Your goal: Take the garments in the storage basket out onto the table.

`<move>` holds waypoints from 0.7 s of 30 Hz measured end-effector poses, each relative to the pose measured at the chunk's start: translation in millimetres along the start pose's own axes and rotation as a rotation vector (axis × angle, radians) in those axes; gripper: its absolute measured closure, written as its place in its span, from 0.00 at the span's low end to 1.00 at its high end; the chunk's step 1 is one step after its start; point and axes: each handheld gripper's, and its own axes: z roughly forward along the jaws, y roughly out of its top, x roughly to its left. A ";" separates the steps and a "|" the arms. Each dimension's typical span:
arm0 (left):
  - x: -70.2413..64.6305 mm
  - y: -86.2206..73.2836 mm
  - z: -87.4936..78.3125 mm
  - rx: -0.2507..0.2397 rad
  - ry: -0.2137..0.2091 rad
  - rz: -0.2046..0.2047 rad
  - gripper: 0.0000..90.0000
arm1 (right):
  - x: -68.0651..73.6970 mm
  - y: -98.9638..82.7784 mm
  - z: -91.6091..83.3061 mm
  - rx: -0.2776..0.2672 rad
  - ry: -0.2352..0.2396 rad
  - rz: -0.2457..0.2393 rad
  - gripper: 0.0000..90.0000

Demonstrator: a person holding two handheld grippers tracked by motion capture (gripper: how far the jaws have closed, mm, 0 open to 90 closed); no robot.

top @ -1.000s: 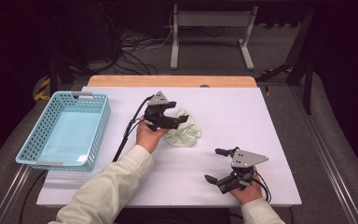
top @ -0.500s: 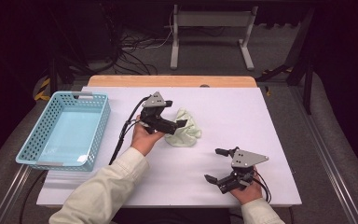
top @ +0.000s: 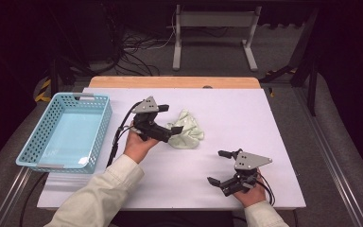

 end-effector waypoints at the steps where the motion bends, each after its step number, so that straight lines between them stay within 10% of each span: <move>1: -0.9 -1.5 -2.9 -0.004 -0.003 -0.005 0.00 | 0.0 0.0 0.0 0.000 0.000 0.000 0.02; 9: -6.4 -18.3 -29.5 -0.018 -0.003 0.007 0.00 | 0.2 0.1 0.1 0.001 0.002 0.002 0.02; 21: -9.0 -82.5 -63.8 -0.014 0.018 -0.082 0.00 | 0.7 0.1 0.7 0.003 0.004 0.000 0.02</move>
